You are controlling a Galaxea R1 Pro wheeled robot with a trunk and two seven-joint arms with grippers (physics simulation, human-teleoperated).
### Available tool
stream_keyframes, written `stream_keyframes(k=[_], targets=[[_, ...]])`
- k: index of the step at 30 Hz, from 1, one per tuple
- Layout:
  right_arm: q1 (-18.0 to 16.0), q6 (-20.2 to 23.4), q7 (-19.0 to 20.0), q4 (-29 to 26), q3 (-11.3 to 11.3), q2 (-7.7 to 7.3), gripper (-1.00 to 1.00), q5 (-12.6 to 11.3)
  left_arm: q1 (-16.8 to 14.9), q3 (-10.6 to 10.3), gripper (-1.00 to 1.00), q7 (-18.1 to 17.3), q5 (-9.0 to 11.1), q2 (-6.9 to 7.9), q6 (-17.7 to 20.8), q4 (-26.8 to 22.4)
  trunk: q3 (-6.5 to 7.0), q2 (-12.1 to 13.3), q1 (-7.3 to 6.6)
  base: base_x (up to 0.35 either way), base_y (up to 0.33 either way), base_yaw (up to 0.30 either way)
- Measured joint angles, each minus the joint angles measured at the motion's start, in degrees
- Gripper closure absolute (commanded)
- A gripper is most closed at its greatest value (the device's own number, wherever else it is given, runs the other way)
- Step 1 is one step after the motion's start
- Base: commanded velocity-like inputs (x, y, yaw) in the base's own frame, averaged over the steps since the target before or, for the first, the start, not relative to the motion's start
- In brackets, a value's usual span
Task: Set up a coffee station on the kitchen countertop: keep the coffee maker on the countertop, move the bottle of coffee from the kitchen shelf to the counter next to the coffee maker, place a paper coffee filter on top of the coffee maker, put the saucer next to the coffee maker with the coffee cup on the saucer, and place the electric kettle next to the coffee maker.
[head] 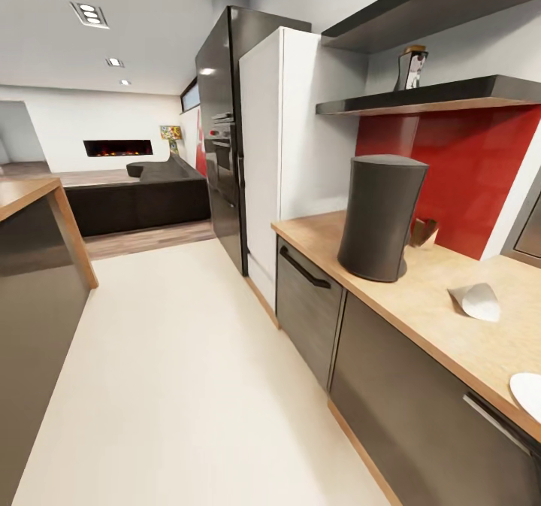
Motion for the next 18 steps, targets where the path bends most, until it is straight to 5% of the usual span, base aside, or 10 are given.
stream_keyframes(k=[6, 11, 18], targets=[[-0.03, -1.25, 0.0, -1.85, -0.15, 0.14, -1.0, -0.08, 0.0, -0.05, -1.0, 0.0, 0.0, 0.0, -0.13, -0.01, 0.0, 0.0, 0.0, 0.0, 0.0, 0.0], [-0.21, -4.1, 0.18, -11.57, 1.12, 3.21, -1.0, -0.06, 0.0, -0.03, -1.0, 0.05, 0.0, 0.0, -0.23, -0.18, 0.0, 0.0, 0.0, 0.0, 0.0, 0.0], [-0.71, -3.8, 0.17, -37.67, 10.31, 4.74, -1.0, -0.08, 0.0, -0.05, -1.0, 0.08, 0.07, 0.0, -0.36, -0.32, 0.01, 0.0, 0.0, 0.0, 0.0, 0.0]])
